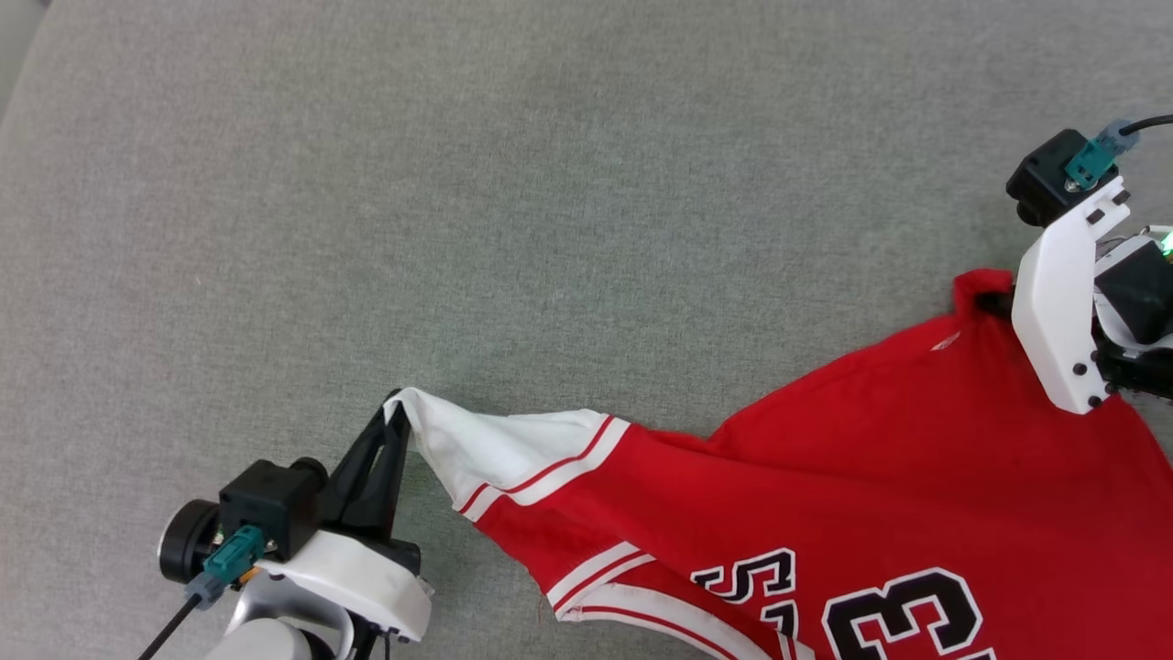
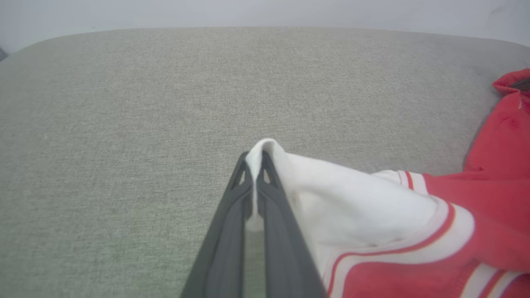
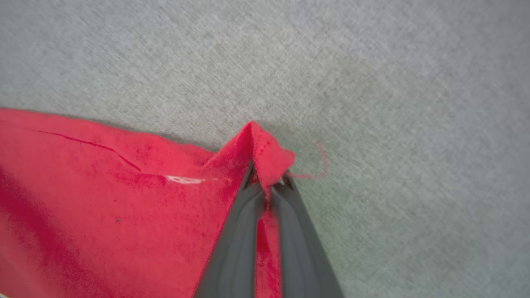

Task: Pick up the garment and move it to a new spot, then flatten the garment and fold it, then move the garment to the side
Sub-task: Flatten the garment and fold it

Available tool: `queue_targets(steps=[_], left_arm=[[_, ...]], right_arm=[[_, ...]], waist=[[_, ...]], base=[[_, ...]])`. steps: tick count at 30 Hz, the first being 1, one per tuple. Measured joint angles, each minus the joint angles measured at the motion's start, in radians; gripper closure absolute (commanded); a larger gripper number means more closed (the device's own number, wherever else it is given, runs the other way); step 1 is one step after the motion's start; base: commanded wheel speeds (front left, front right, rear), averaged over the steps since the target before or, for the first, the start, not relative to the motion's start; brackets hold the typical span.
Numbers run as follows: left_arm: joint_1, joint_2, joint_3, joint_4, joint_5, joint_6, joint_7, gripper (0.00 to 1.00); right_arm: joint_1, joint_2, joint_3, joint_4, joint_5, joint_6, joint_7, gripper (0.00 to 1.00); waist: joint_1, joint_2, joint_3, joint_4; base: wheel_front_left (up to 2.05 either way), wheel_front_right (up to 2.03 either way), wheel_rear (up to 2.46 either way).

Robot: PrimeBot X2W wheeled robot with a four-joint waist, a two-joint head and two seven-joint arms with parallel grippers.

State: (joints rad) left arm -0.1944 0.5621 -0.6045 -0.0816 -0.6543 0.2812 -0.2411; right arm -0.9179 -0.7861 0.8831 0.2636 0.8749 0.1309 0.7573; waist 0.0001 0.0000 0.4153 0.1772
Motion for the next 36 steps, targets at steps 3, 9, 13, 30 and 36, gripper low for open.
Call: queue_targets(steps=[3,9,13,30,36], left_arm=[[0.004,0.024,0.008,0.001,-0.001,0.0,-0.001,1.0],[-0.008,0.07,0.023,-0.023,0.004,-0.009,0.017,1.0],[-0.076,0.101,0.037,-0.047,0.019,-0.027,0.037,1.0],[-0.849,0.061,0.085,0.107,0.095,-0.239,0.174,1.0],[-1.119,0.004,0.075,0.258,0.131,-0.305,0.187,1.0]], right_arm=[[-0.005,0.0,0.007,-0.01,0.031,0.0,-0.065,1.0],[-0.024,-0.024,0.01,-0.048,0.061,0.0,-0.201,1.0],[-0.031,-0.039,-0.004,-0.062,0.072,0.0,-0.277,1.0],[-0.342,0.058,-0.228,0.047,-0.077,0.0,-0.47,1.0],[-0.522,0.129,-0.276,0.137,-0.175,0.0,-0.481,1.0]], waist=[[0.0,0.0,-0.038,-0.012],[-0.0001,0.0,-0.116,-0.043],[-0.0001,0.0,-0.159,-0.067],[0.0,0.0,-0.092,-0.12],[0.0,0.0,-0.018,-0.131]], base=[[0.0,0.0,0.0],[0.0,0.0,0.0],[0.0,0.0,0.0],[0.0,0.0,0.0],[0.0,0.0,0.0]])
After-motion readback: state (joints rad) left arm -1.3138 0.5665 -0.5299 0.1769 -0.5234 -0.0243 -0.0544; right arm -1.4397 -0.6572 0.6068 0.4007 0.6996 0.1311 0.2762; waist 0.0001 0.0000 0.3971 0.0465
